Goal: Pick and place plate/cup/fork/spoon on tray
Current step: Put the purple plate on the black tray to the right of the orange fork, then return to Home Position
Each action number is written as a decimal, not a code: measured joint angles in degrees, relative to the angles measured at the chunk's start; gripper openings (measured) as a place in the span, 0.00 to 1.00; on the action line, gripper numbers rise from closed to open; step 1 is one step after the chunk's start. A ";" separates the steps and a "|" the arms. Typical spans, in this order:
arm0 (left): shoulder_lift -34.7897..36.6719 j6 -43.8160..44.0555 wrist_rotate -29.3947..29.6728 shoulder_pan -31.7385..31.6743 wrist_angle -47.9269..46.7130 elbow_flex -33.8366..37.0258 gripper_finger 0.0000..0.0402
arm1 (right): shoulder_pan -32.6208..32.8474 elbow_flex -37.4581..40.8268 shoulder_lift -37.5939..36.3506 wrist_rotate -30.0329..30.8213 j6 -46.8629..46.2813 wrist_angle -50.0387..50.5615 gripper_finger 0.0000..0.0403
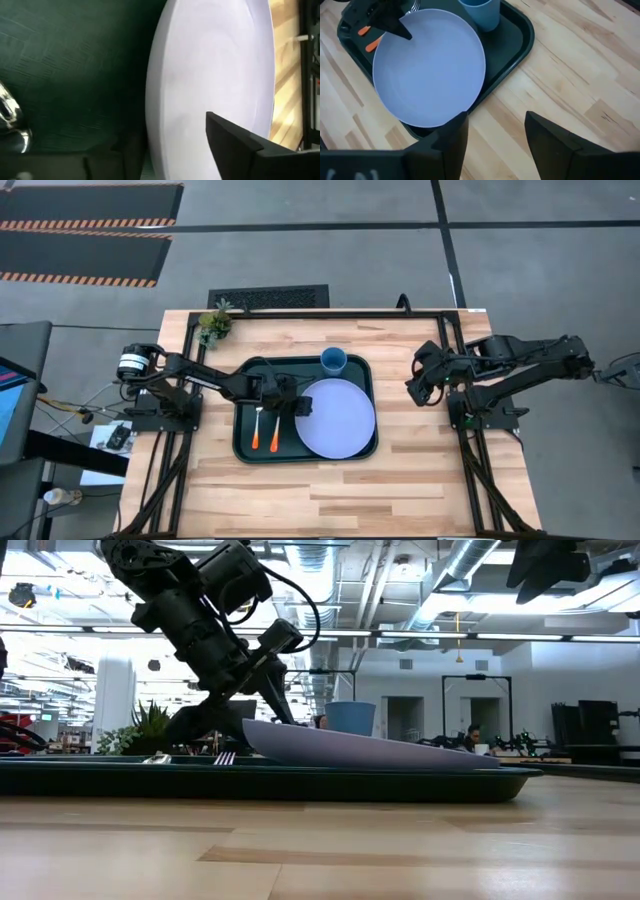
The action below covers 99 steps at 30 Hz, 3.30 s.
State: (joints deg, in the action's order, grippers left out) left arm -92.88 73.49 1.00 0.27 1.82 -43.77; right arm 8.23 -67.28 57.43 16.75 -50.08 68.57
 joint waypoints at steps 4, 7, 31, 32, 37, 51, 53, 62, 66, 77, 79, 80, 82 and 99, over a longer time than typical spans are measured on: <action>0.00 -0.02 -0.83 0.00 0.48 0.00 0.50 | 0.00 0.00 0.00 -0.04 0.44 0.00 0.55; 0.45 -0.60 -2.13 -0.21 0.47 0.00 0.53 | 0.00 0.00 0.00 -0.07 0.75 0.00 0.56; 4.54 -0.51 -4.35 -2.08 -6.87 -0.88 0.55 | 0.01 -0.05 -0.02 -0.04 2.10 -0.10 0.56; 4.62 -0.48 -4.37 -2.06 -6.57 -0.90 0.55 | 0.00 -0.05 -0.02 -0.04 2.11 -0.08 0.56; 4.96 1.18 -5.60 -2.05 -6.49 -0.90 0.55 | 0.02 -0.05 0.00 0.23 2.53 -0.30 0.56; 27.38 -9.80 -1.59 -1.95 -8.70 -0.90 0.55 | 5.41 -1.03 -4.71 3.34 13.86 -11.84 0.56; 31.80 -13.28 0.63 -1.50 -8.70 -0.90 0.55 | 7.05 -1.03 -6.62 6.66 14.59 -13.07 0.56; 56.20 -56.62 23.78 12.23 -0.53 0.63 0.55 | 28.28 14.66 -24.65 37.98 32.07 -41.78 0.56; 65.00 -60.92 30.55 17.79 -1.44 5.99 0.55 | 33.80 29.51 -36.71 45.75 30.80 -51.58 0.56; 88.10 -61.40 26.89 18.48 -1.23 18.24 0.55 | 33.56 32.47 -57.07 7.71 57.40 -74.74 0.56; 92.05 -61.61 25.42 18.49 -2.78 19.71 0.55 | 34.34 29.85 -55.58 4.70 56.02 -70.49 0.56; 93.02 -61.20 25.19 18.43 -4.34 20.38 0.55 | 34.87 29.67 -53.76 8.88 55.02 -69.31 0.56; 92.63 -61.04 27.75 18.49 -8.49 20.95 0.55 | 35.34 31.00 -51.22 14.14 52.37 -66.17 0.56; 92.82 -59.67 15.41 18.51 15.93 42.91 0.55 | 18.58 66.45 -52.52 8.52 35.37 -102.65 0.56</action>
State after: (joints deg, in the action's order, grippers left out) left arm -0.07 13.82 16.41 18.79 17.75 -0.86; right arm 26.81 -0.83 4.91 25.27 -14.71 -34.08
